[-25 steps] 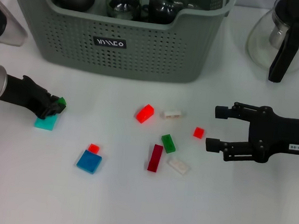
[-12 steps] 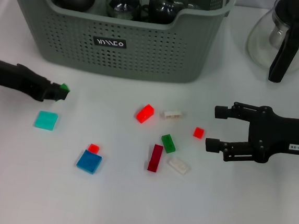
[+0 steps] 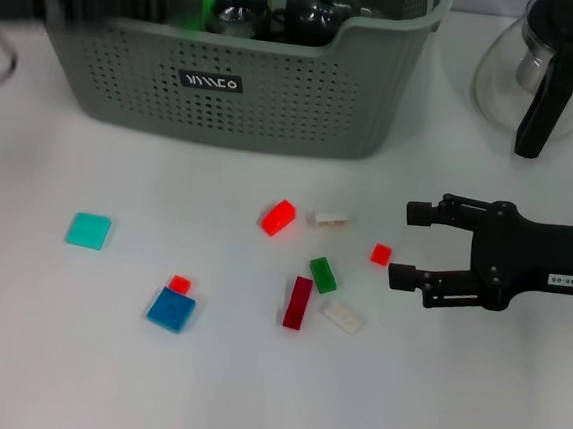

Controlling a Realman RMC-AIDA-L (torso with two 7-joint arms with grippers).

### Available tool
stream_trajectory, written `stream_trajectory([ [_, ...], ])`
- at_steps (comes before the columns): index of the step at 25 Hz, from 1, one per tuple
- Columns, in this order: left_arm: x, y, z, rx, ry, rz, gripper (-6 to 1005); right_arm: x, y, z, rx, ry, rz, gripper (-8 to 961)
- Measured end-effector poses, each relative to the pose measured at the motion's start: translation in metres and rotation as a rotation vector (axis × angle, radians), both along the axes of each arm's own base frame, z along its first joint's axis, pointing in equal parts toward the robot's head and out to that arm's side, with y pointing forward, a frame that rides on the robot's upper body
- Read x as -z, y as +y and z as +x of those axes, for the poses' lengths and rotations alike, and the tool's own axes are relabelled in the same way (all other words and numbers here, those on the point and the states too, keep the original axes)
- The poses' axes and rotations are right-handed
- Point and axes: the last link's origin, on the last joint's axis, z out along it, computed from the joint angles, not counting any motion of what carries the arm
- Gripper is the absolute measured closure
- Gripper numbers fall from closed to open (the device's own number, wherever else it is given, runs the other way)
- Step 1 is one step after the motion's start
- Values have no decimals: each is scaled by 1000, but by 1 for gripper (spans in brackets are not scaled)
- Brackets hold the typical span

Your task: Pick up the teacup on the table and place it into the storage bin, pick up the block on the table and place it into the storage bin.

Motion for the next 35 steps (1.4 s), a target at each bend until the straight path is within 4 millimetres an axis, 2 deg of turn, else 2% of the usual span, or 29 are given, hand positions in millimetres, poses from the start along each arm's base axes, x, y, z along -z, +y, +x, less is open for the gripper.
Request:
stream_trajectory([
  [4,-14,39,20,-94,-61,98,838,0,1,-1,-1,1,-1,-3],
  [5,-13,62,32,-124,23,101,838,0,1,-1,-1,1,-1,-3],
  [6,-13,62,32,-124,23,101,838,0,1,-1,0,2,0,-3],
  [7,-11,73,37,-141,79,99,838,0,1,-1,1,2,1,-3],
  [11,12,112,52,-227,430,109,839,0,1,0,4,2,5,-3],
  [15,35,127,59,-246,619,135,839,1,2,-1,3,1,9,-2],
  [19,63,134,55,-277,775,167,838,2,3,-3,-3,0,6,-2],
  [25,78,141,42,-341,867,197,829,2,4,-4,-4,0,6,-2],
  [27,78,140,41,-343,854,205,823,2,4,-4,-3,0,7,-2],
  [31,70,135,43,-341,804,222,708,2,4,-4,-2,1,9,-2],
  [32,66,131,46,-333,764,226,679,2,4,-4,-1,1,8,-3],
  [34,50,113,47,-283,566,227,622,2,4,-3,2,3,7,-3],
  [35,50,113,47,-283,566,227,599,2,3,-3,2,3,6,-3],
])
